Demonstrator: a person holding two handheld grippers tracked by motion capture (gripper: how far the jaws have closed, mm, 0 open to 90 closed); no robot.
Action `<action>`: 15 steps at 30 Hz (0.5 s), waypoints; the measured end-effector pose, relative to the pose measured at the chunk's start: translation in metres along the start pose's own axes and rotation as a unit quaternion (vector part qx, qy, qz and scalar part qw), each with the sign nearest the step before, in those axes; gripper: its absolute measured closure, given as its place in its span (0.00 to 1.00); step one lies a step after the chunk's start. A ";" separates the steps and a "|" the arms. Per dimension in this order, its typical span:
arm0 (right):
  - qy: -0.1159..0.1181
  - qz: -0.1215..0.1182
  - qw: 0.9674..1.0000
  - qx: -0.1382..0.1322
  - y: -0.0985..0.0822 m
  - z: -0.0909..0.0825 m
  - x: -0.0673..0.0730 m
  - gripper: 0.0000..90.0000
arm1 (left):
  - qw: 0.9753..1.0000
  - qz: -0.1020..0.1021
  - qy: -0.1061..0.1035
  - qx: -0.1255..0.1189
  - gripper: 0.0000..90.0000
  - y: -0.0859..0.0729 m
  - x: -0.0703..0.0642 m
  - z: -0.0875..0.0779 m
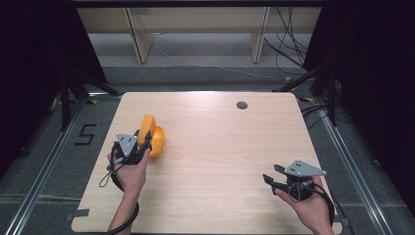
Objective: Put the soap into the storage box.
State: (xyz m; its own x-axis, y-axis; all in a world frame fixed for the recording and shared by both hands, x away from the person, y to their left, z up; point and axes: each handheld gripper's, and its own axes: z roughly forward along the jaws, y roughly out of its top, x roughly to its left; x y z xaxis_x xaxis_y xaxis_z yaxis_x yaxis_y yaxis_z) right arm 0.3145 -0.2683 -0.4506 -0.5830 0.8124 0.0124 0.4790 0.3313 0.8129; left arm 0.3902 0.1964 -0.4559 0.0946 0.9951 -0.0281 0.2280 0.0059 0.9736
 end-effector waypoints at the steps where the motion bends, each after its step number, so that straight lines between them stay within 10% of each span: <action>1: 0.000 0.000 1.000 0.000 0.000 0.000 0.000 0.50 | 1.000 -0.002 0.002 0.000 0.68 -0.001 0.000 0.001; 15: 0.000 -0.023 1.000 -0.006 0.000 0.002 -0.002 0.50 | 1.000 -0.002 0.009 0.008 0.68 -0.008 0.001 0.010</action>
State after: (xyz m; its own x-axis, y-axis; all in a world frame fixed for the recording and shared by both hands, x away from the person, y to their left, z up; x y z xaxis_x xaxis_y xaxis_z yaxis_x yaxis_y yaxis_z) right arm 0.3169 -0.2692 -0.4514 -0.6040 0.7966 -0.0255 0.4440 0.3629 0.8192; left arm 0.3985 0.1961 -0.4662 0.0764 0.9967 -0.0269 0.2435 0.0075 0.9699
